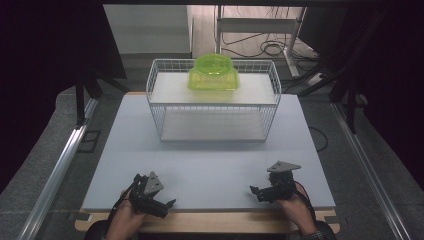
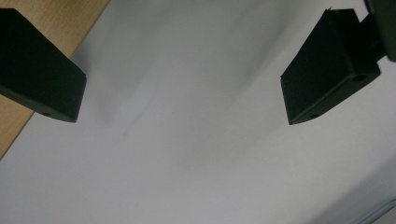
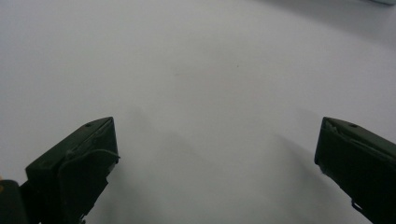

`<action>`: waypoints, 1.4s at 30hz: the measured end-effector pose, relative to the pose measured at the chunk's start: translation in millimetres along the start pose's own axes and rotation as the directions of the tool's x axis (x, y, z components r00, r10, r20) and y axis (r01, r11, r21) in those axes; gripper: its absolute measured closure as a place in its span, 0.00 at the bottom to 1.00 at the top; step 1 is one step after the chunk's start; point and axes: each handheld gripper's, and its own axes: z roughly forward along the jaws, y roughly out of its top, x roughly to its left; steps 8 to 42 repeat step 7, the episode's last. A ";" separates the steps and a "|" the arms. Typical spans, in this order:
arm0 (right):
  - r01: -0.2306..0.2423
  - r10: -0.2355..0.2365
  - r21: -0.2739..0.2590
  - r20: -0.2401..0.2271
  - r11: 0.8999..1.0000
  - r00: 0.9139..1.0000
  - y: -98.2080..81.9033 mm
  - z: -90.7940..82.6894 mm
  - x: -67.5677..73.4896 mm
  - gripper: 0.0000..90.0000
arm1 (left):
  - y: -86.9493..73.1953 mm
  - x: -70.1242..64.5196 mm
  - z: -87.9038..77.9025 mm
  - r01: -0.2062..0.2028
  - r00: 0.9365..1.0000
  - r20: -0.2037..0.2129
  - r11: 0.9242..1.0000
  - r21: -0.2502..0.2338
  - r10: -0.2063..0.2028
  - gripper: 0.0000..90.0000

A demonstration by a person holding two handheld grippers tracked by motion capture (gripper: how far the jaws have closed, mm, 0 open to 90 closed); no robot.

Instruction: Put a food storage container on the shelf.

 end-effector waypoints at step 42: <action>-0.001 0.001 0.023 -0.005 1.000 1.000 -1.9 3.7 -1.1 0.00 | 0.6 0.1 -0.3 0.001 1.000 -0.001 1.000 -0.001 -0.001 0.00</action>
